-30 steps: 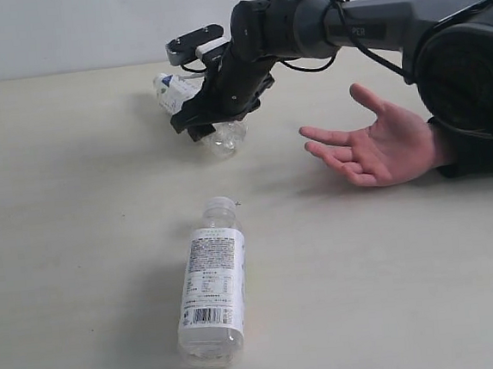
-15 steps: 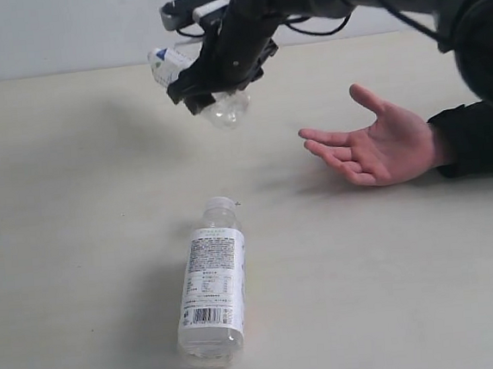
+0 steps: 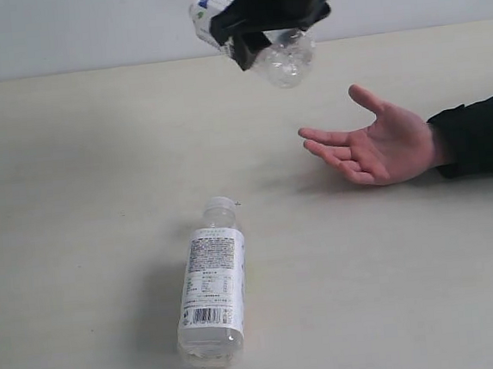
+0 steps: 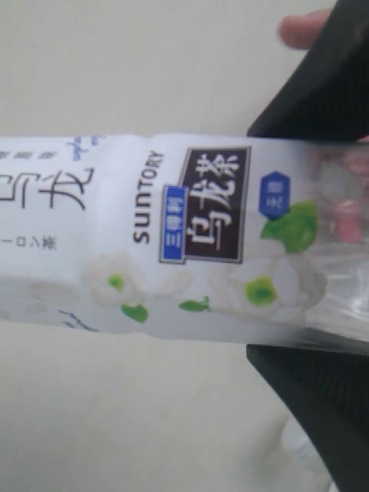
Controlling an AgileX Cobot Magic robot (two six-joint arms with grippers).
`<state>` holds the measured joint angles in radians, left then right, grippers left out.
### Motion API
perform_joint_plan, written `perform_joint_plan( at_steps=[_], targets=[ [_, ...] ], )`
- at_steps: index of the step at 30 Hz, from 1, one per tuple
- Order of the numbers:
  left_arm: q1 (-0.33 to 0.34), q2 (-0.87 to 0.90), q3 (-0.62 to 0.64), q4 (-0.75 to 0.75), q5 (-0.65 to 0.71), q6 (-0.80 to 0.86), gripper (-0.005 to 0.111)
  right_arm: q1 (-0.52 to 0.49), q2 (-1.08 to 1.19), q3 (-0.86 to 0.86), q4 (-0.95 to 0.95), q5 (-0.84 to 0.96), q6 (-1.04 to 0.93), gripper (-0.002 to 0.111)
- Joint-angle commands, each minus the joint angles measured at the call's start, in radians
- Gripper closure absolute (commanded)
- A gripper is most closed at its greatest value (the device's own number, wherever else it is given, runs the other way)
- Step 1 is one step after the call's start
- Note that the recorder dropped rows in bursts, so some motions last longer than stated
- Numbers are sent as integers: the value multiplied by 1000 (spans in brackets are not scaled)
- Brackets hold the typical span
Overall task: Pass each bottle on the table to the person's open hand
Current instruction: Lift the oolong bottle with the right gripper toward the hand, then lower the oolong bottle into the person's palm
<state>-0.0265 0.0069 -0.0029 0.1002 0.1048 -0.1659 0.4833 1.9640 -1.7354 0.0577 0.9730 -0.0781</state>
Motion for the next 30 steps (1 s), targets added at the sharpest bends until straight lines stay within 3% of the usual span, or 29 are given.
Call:
perform_joint_plan(
  at_steps=[1,11,14,20,26,30],
  targets=[
    [-5,-7,3,-6,-2,6,107,-55,-148,217,-11,-38,4,108],
    [-5,-7,3,-6,-2,6,107,-110,-536,587,-65,-42,1,108],
    [-5,-7,3,-6,-2,6,107,-110,-614,700,-78,-150,27,108],
    [-5,-7,3,-6,-2,6,107,-110,-478,844,-92,-484,129,108],
    [-5,-7,3,-6,-2,6,107,-110,-299,844,-109,-546,134,108],
    [-5,-7,3,-6,-2,6,107,-110,-247,844,-215,-584,258,108]
  ],
)
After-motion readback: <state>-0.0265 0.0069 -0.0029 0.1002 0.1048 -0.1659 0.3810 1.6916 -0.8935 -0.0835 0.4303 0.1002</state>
